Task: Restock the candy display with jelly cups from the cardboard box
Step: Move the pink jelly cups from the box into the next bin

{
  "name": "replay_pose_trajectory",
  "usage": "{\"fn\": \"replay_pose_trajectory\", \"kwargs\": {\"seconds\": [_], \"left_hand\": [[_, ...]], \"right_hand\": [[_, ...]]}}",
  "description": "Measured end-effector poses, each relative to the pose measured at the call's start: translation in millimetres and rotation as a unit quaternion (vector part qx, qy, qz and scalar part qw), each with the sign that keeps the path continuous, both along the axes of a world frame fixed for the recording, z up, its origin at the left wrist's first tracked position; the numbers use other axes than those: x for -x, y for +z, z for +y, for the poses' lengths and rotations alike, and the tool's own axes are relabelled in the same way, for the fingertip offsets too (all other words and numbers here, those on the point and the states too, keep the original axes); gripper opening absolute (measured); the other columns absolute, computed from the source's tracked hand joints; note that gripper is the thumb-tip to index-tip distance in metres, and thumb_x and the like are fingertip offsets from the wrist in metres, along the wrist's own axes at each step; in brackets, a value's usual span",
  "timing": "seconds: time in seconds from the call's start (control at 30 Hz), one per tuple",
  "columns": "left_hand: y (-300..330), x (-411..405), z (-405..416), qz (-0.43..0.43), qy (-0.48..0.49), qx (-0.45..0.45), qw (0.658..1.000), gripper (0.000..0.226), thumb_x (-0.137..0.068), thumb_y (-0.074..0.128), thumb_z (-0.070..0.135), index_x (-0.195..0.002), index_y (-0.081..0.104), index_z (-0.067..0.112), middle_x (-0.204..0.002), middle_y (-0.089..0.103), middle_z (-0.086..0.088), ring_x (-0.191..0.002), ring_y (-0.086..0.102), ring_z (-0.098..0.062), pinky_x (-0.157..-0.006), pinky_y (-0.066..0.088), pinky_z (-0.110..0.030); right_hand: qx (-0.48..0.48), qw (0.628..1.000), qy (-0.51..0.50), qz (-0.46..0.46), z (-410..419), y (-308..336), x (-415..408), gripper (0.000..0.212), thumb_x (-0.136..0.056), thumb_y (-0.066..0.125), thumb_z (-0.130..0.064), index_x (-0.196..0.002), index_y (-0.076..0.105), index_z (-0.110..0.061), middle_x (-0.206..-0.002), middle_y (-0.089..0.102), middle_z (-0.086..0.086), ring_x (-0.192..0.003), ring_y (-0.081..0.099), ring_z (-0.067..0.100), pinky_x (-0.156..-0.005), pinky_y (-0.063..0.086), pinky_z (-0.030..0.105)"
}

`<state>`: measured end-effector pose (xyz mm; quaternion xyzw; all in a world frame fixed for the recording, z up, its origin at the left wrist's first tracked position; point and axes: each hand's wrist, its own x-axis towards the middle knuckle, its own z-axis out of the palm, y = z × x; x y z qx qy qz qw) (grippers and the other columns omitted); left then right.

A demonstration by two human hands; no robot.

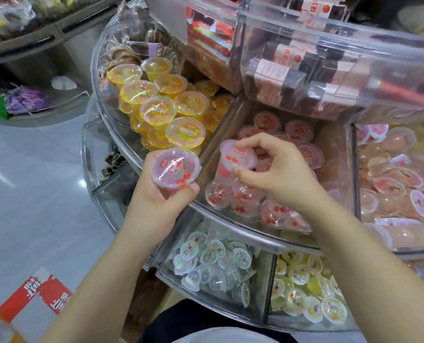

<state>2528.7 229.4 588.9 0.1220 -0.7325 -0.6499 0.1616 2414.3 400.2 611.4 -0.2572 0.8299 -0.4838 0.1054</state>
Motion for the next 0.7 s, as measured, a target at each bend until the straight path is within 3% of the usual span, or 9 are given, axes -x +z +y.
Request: {"fn": "replay_pose_trajectory", "kwargs": {"seconds": [0.13,0.23,0.37,0.5,0.6,0.7], "left_hand": [[1.0,-0.2,-2.3,0.001,-0.004,-0.004,1.000,0.042,-0.070,0.068,0.013,-0.102,0.054,0.036,-0.099,0.063,0.012,-0.095,0.061,-0.005,-0.081,0.047,-0.014],[1.5,-0.5,-2.8,0.004,-0.004,-0.007,1.000,0.042,-0.070,0.068,0.012,-0.104,0.054,0.032,-0.099,0.063,0.011,-0.094,0.061,-0.003,-0.081,0.047,-0.014],[1.2,-1.4,-2.0,0.006,-0.012,-0.013,1.000,0.042,-0.070,0.067,0.009,-0.106,0.053,0.027,-0.092,0.062,0.021,-0.089,0.060,0.004,-0.076,0.047,-0.010],[-0.9,-1.6,-3.6,0.004,-0.019,-0.012,1.000,0.043,-0.070,0.067,0.009,-0.107,0.053,0.025,-0.091,0.061,0.023,-0.088,0.059,0.005,-0.075,0.046,-0.008],[-1.0,0.2,-4.9,0.002,-0.017,-0.006,1.000,0.042,-0.070,0.067,0.010,-0.105,0.052,0.029,-0.091,0.061,0.025,-0.088,0.059,0.006,-0.075,0.044,-0.006],[-0.7,2.1,-4.5,0.002,-0.018,-0.002,1.000,0.041,-0.070,0.067,0.011,-0.105,0.052,0.029,-0.091,0.061,0.025,-0.088,0.059,0.006,-0.076,0.044,-0.006]], "right_hand": [[-0.083,0.991,0.084,0.063,-9.7,-7.5,-5.6,0.044,-0.066,0.068,-0.018,-0.108,0.061,-0.023,-0.109,0.063,-0.008,-0.101,0.051,-0.001,-0.087,0.037,0.010],[-0.173,0.964,0.139,0.148,-14.1,-17.9,-7.3,0.051,-0.069,0.069,-0.023,-0.119,0.057,-0.020,-0.117,0.060,-0.005,-0.112,0.050,0.010,-0.092,0.030,0.022],[-0.263,0.921,0.120,0.260,-14.9,-28.4,-9.3,0.046,-0.070,0.072,-0.028,-0.114,0.062,-0.021,-0.119,0.061,-0.008,-0.115,0.046,0.023,-0.088,0.018,0.031],[-0.260,0.919,0.082,0.286,-15.2,-34.6,-11.4,0.042,-0.061,0.076,-0.016,-0.101,0.066,-0.011,-0.121,0.064,0.002,-0.109,0.054,0.032,-0.081,0.023,0.034],[-0.246,0.923,0.066,0.289,-15.3,-37.5,-16.1,0.040,-0.055,0.080,-0.011,-0.094,0.067,-0.009,-0.121,0.065,0.007,-0.102,0.060,0.033,-0.081,0.037,0.040],[-0.238,0.927,0.072,0.280,-13.9,-39.4,-16.6,0.039,-0.058,0.081,-0.010,-0.095,0.067,-0.006,-0.120,0.065,0.012,-0.100,0.061,0.034,-0.079,0.041,0.043]]}}
